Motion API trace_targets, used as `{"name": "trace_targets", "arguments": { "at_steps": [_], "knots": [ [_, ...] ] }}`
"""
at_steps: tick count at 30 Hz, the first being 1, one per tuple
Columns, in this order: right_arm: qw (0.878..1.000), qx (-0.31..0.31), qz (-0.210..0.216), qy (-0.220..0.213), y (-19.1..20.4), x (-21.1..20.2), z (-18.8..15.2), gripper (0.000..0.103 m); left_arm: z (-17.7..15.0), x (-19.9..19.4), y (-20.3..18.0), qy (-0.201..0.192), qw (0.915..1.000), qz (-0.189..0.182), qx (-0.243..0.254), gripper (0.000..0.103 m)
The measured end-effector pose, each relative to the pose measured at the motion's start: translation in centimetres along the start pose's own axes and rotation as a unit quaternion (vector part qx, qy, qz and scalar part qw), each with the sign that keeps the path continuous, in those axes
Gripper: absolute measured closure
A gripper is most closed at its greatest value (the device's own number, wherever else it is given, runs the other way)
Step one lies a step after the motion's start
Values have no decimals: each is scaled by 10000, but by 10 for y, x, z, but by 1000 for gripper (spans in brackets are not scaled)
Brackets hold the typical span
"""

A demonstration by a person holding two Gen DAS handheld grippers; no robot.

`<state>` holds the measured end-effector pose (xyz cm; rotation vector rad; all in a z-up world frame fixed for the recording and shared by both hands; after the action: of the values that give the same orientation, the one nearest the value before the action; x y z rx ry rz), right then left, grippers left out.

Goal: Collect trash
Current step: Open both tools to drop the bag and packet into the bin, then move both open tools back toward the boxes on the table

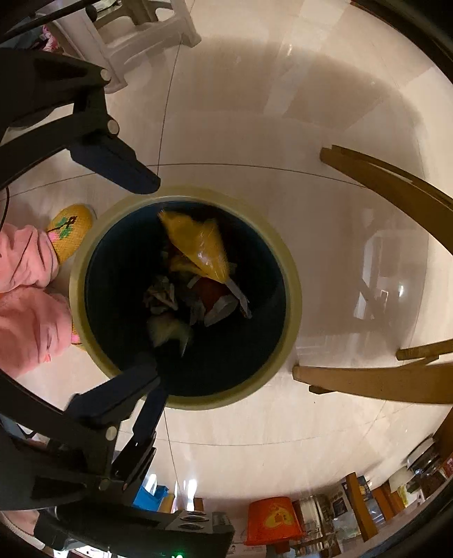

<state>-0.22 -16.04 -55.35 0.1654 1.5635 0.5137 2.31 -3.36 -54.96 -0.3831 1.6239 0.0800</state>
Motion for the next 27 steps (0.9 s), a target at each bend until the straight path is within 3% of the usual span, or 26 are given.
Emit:
{"name": "trace_targets", "arguments": {
  "at_steps": [14,27],
  "knots": [
    [9996,169,-190,-83,2,-16,-4,41,4,-30,24,-298,9986,247,-355,4],
    [9972,119,-680,-286,29,-98,11,41,-5,-119,16,-643,9964,420,-347,4]
  ]
}}
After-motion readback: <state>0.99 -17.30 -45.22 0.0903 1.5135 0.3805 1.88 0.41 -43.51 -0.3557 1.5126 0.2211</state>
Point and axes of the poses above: each gripper's, at about its wrist camera, not at the fingertips, and x roughly the way its jaws point, y to its left, z to its top, the point moved 7 cm from there along x, roughly the way its jaws point, and after that the axes turned 14 degrees about -x, right-handed, at the moved point
